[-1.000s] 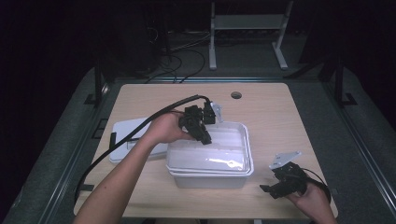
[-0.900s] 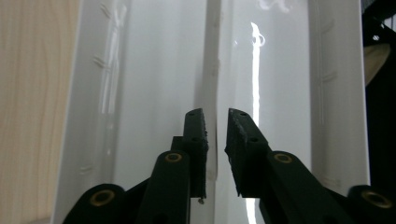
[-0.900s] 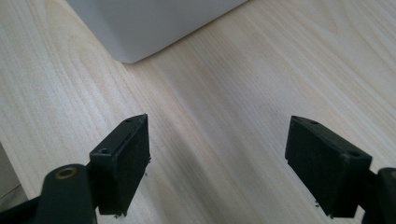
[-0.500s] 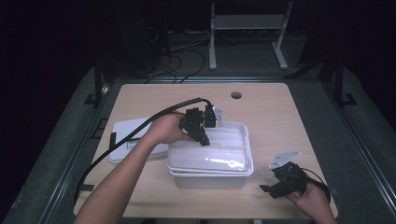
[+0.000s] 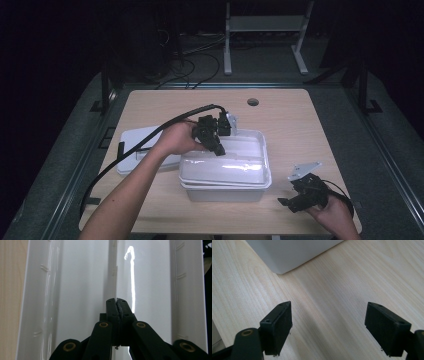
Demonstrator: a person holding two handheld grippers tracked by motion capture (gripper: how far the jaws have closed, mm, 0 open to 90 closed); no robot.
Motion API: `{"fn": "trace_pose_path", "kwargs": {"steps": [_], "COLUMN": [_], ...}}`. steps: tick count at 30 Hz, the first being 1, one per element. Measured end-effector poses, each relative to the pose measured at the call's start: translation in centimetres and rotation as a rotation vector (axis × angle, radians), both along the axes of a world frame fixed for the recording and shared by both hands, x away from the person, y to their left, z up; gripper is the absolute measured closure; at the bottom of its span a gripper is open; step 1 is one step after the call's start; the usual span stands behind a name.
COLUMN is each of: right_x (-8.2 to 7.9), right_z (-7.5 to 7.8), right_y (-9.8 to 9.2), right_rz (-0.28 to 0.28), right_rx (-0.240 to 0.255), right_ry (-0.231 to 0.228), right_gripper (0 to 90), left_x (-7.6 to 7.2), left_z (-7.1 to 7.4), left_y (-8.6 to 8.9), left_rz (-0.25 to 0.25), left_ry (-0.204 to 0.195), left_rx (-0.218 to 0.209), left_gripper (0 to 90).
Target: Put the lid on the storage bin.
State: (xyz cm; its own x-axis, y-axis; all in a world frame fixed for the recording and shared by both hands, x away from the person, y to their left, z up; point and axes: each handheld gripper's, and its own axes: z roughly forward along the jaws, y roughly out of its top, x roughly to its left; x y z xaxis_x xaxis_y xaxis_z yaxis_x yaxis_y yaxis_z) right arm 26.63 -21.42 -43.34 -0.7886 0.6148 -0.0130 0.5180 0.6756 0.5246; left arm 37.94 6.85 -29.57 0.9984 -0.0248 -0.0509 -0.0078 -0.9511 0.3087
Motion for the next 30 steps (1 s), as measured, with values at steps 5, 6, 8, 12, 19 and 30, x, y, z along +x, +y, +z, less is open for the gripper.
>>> {"fn": "trace_pose_path", "kwargs": {"steps": [5, 6, 8, 12, 19, 30], "right_x": [0.0, 0.0, 0.0, 0.0, 0.0, 0.0], "right_z": [0.0, 0.0, 0.0, 0.0, 0.0, 0.0], "right_y": [0.0, 0.0, 0.0, 0.2, 0.1, 0.2], "right_rz": [-0.001, 0.000, 0.002, 0.003, 0.003, 0.003], "right_rx": [-0.002, 0.000, -0.004, -0.004, -0.003, -0.003], "right_ry": [-0.002, -0.002, 0.000, 0.001, -0.002, 0.000], "right_gripper": [21.3, 21.3, 21.3, 21.3, 21.3, 21.3], "left_x": [0.1, 0.1, 0.1, 0.2, 0.3, 0.2], "left_z": [-0.3, -0.4, -0.4, -0.5, -0.6, -0.7], "left_y": [0.2, 0.3, 0.4, 0.5, 0.7, 1.0], "left_rz": [0.011, 0.012, 0.016, 0.019, 0.031, 0.042], "left_ry": [0.013, 0.015, 0.017, 0.019, 0.028, 0.024], "left_rx": [-0.010, -0.009, -0.019, -0.025, -0.049, -0.075], "left_gripper": [89.7, 89.7, 89.7, 89.5, 89.7, 89.9]}}
